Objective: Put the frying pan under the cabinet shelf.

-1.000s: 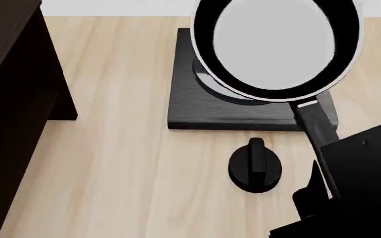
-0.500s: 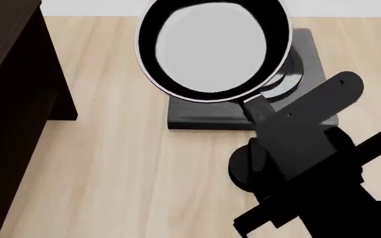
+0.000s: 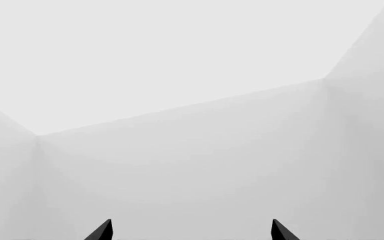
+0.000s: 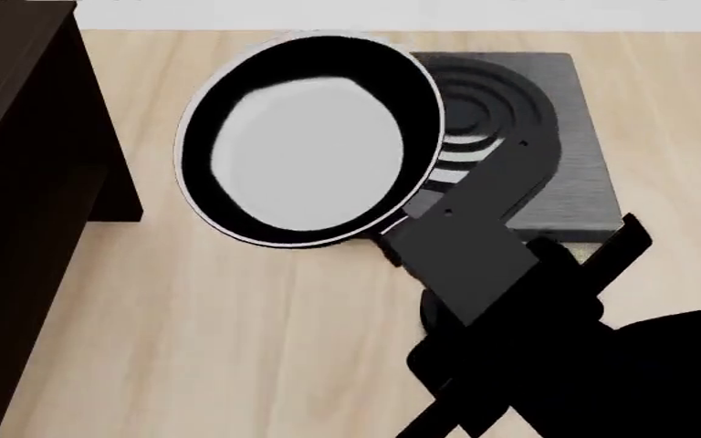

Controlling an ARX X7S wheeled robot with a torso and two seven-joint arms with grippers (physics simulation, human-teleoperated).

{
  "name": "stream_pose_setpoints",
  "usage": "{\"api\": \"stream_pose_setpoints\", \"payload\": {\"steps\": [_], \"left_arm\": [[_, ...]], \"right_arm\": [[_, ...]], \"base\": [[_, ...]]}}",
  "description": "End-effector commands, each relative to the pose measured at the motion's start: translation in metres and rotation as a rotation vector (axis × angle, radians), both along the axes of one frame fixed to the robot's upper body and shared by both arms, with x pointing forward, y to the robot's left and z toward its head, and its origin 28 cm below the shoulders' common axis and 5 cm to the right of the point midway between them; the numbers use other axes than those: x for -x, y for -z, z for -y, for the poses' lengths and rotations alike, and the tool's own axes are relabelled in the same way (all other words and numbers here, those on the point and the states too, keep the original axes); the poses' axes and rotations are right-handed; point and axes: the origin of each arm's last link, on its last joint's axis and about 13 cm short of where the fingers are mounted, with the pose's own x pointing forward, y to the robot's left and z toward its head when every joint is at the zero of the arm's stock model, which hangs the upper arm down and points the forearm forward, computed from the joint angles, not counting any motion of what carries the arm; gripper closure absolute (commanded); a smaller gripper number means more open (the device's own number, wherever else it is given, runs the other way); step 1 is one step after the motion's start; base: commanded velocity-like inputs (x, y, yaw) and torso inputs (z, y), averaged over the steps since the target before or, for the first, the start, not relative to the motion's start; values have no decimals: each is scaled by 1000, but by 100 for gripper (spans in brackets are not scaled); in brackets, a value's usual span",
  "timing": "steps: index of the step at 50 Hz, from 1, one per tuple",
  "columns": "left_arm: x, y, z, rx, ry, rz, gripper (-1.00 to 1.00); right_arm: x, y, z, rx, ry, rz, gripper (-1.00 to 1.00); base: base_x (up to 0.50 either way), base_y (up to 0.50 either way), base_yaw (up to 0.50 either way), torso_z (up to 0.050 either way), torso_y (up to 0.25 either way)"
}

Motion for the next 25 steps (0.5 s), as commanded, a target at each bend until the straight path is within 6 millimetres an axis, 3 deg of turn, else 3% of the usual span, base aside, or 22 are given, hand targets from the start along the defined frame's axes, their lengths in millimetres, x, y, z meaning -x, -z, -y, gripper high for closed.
{"api": "stream_pose_setpoints", "payload": {"steps": [1, 25], "left_arm": [[0, -1, 0, -3, -3, 7, -100], [1, 0, -1, 3, -6, 4, -100]], "right_arm": [[-1, -7, 3, 42, 4, 21, 100], [-6, 18, -11, 38, -42, -38, 100]], "base": [[0, 0, 0, 0, 0], [0, 0, 0, 0, 2]]}}
